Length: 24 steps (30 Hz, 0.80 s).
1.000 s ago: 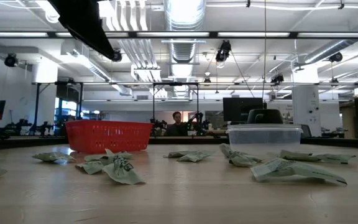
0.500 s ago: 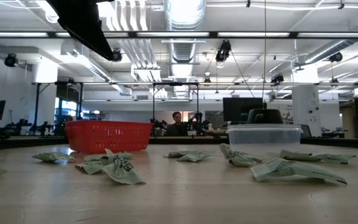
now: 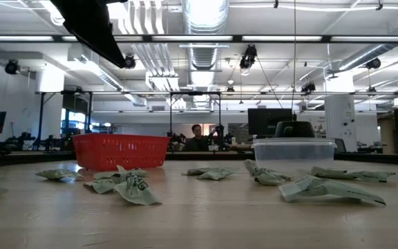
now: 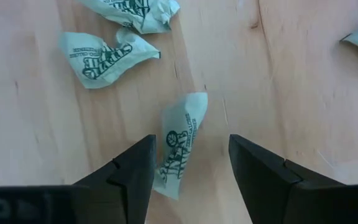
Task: Pick and place items into bin
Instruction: Put the stevia packet into the transparent bin
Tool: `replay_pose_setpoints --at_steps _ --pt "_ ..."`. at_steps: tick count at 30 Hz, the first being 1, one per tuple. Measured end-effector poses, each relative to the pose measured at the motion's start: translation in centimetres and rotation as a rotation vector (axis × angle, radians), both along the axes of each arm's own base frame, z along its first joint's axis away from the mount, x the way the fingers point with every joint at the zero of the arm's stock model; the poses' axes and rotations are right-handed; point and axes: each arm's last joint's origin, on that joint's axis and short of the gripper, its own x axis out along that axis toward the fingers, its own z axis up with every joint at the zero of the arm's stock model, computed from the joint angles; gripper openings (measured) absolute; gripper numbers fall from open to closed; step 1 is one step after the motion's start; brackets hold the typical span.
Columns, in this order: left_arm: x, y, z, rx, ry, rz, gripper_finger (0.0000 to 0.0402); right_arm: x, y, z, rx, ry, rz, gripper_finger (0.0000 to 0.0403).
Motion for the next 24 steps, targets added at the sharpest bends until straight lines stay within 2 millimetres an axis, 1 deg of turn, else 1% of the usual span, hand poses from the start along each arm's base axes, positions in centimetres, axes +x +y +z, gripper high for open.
replay_pose_setpoints --at_steps 6,11,24 --pt "-0.01 0.0 -0.01 0.0 0.001 0.0 0.0139 0.15 0.05 -0.53 -0.017 0.001 -0.002 0.0182" --pt "-0.01 0.0 -0.02 0.0 0.001 -0.001 0.0139 0.14 0.03 -0.51 -0.02 -0.002 -0.004 0.0161" --pt "-0.01 0.0 -0.01 -0.001 0.001 0.0 0.0139 0.42 0.22 -0.36 -0.012 -0.031 -0.014 0.0053"
